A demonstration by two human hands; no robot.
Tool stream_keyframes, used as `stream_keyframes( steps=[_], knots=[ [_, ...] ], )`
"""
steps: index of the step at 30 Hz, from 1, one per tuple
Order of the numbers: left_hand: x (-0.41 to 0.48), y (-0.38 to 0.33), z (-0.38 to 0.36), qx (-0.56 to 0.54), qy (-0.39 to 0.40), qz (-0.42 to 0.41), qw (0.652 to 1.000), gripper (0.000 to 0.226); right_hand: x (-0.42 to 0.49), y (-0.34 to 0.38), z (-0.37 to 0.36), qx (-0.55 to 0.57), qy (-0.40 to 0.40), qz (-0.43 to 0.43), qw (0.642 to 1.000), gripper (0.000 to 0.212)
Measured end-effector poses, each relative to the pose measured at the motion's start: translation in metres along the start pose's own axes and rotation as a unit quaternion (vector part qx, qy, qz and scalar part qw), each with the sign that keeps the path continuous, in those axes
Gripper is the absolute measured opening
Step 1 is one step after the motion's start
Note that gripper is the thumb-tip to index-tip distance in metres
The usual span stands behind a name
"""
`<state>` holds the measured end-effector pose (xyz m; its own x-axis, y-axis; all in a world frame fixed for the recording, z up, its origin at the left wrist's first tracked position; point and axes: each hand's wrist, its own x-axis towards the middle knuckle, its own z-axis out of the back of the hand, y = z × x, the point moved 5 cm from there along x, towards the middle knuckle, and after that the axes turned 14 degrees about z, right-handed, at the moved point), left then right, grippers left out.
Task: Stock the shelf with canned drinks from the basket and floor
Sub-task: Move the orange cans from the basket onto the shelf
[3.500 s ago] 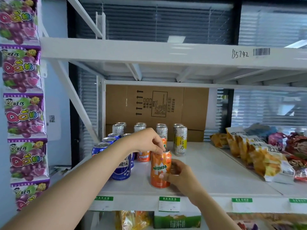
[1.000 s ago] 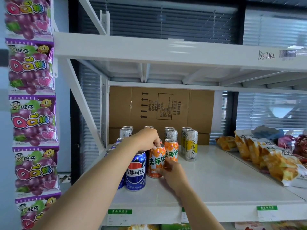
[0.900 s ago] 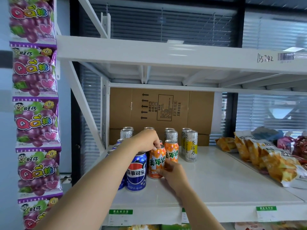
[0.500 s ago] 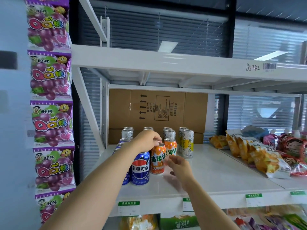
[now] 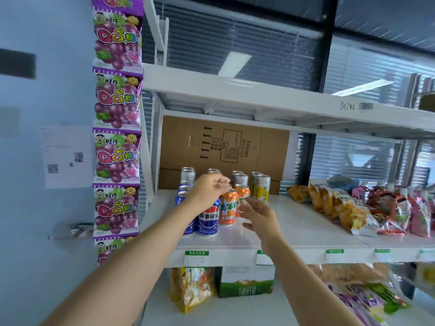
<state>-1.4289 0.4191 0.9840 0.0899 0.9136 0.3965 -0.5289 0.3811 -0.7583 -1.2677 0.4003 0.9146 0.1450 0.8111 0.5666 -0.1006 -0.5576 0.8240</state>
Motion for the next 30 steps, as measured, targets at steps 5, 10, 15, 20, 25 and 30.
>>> stream_keyframes(
  steps=[5,10,15,20,25,30],
  knots=[
    [-0.055,-0.01,0.015,-0.039,-0.033,0.05,0.997,0.029,-0.036,0.024,0.002,0.017,0.016,0.006,1.0,0.035],
    [-0.129,-0.014,0.029,-0.047,-0.069,0.102,0.991,0.023,-0.088,0.056,0.007,0.082,0.059,-0.006,0.995,0.026],
    [-0.216,0.009,0.035,-0.113,-0.097,0.187,0.971,0.012,-0.149,0.07,0.007,0.123,0.089,-0.023,0.988,0.022],
    [-0.32,0.041,0.062,-0.167,-0.137,0.231,0.949,0.017,-0.219,0.071,-0.022,0.166,0.132,-0.091,0.973,0.017],
    [-0.403,0.086,0.129,-0.171,-0.229,0.281,0.916,0.017,-0.278,0.079,-0.073,0.197,0.182,-0.13,0.955,0.021],
    [-0.479,0.107,0.193,-0.202,-0.292,0.302,0.885,0.017,-0.339,0.097,-0.16,0.233,0.253,-0.145,0.928,0.016]
  ],
)
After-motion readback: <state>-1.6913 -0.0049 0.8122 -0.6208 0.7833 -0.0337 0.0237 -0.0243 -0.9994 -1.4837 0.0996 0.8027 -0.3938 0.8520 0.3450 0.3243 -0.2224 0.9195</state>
